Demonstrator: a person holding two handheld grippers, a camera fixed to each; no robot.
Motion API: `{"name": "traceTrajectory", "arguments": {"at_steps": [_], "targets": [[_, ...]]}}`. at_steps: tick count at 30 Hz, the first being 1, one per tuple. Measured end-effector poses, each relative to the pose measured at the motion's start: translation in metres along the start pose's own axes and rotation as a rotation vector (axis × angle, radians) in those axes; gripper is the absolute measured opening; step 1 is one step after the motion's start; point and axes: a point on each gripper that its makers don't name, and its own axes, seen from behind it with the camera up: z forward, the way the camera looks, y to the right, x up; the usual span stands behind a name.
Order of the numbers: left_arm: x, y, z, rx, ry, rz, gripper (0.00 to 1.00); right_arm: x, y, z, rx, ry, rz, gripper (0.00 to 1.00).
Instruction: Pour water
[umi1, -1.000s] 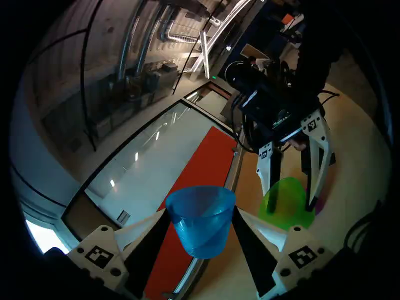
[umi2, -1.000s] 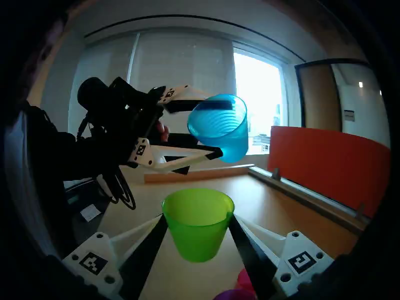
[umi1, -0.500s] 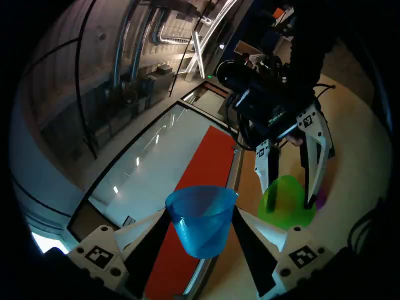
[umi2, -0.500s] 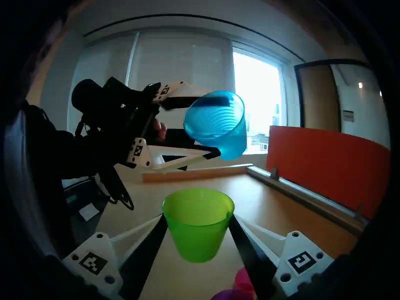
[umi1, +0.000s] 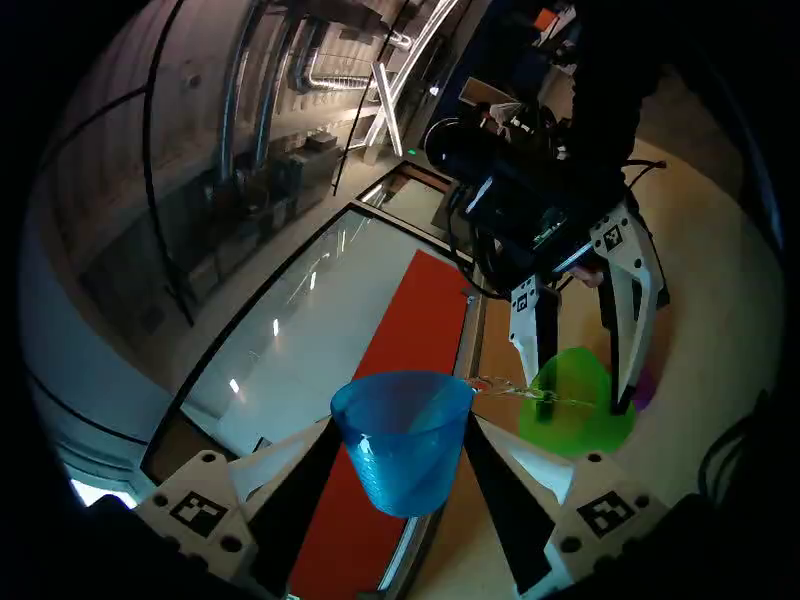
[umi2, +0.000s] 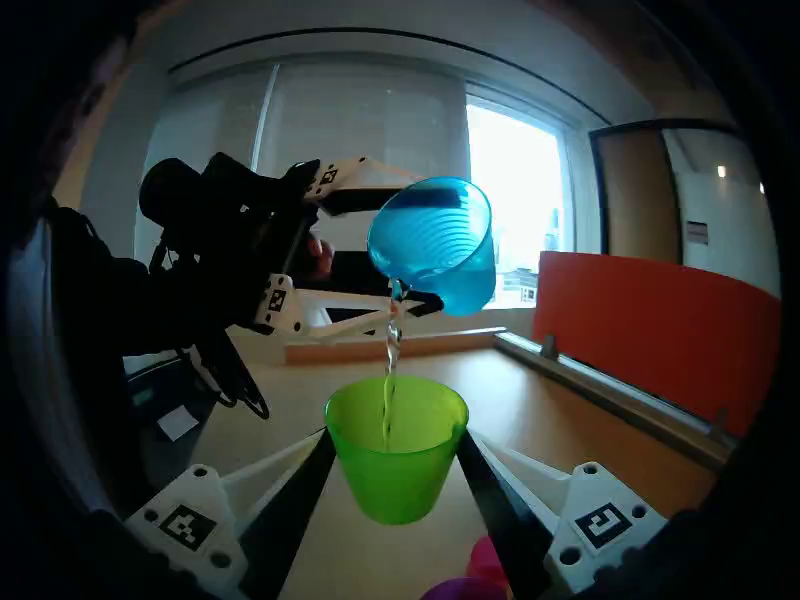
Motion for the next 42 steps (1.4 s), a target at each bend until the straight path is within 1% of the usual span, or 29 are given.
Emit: {"name": "traceTrajectory", "arguments": {"at_steps": [14, 29, 42], "targets": [[0.0034, 0.003, 0.0008, -0.001, 0.003, 0.023, 0.85, 0.0041, -0.0003, 0.0012, -0.005, 0.012, 0.001, 0.88], [0.0007, -0.0004, -0.0004, 0.008, -0.004, 0.051, 0.85, 0.0043, -0.001, 0.0025, -0.007, 0.014, -0.001, 0.88], [0.0041, -0.0001, -0.0001, -0.001, 0.0, 0.078, 0.85, 0.0078, -0.0011, 0.001, -0.008, 0.021, -0.005, 0.88]]}}
